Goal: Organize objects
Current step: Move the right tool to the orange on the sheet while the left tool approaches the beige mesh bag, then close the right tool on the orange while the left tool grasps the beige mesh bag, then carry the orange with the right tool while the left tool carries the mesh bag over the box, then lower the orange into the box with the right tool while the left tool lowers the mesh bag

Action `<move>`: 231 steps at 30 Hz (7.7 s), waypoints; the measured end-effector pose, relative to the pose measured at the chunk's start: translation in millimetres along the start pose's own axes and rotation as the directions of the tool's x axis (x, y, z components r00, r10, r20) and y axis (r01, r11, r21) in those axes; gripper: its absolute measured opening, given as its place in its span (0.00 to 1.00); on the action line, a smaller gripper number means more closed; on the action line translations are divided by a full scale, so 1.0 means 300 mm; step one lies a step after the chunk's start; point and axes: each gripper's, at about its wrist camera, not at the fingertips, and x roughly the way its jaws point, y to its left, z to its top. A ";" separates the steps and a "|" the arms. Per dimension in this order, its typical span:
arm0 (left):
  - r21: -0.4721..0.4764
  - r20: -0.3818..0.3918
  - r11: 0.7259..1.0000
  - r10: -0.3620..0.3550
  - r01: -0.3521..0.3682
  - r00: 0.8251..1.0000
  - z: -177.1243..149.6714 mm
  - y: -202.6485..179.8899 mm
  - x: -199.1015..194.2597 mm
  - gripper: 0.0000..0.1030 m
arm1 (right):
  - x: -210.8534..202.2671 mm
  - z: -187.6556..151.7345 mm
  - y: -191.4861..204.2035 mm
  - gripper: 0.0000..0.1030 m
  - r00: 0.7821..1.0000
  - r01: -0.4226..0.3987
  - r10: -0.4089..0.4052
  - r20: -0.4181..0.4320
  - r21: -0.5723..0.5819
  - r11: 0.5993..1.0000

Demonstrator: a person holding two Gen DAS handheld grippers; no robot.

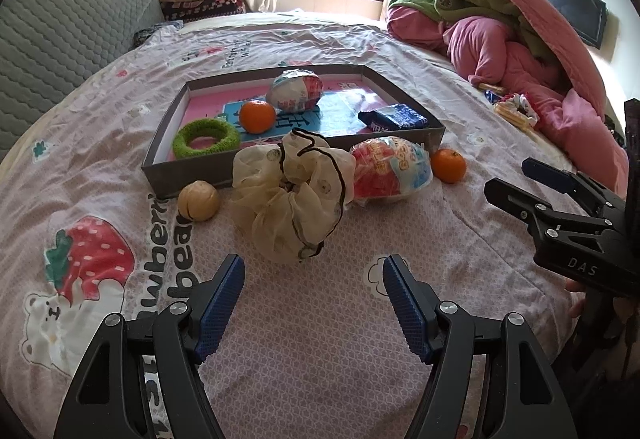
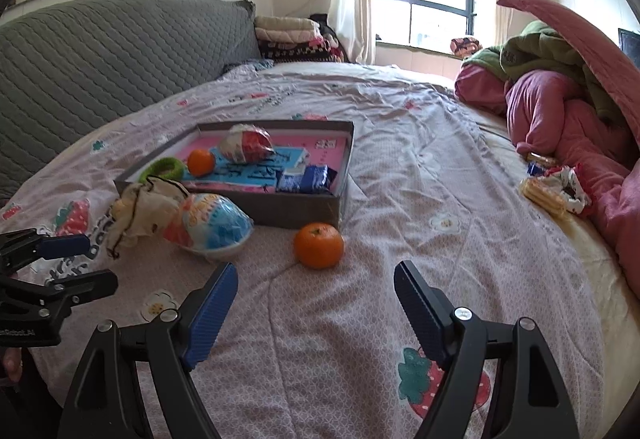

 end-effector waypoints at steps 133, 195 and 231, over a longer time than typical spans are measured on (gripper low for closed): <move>-0.104 0.166 0.995 0.010 0.007 0.986 0.203 0.103 -0.037 0.25 | 0.096 0.097 0.013 0.37 0.989 -0.143 0.145 0.022 -0.068 0.987; -0.166 0.244 0.985 0.088 -0.048 0.966 0.268 0.231 -0.040 0.25 | 0.074 0.332 0.185 0.37 0.952 -0.166 0.198 0.233 -0.149 0.975; -0.139 0.110 0.990 0.019 -0.004 0.994 0.351 0.199 0.239 0.25 | 0.344 0.330 0.178 0.37 0.972 -0.231 0.234 0.003 -0.148 0.962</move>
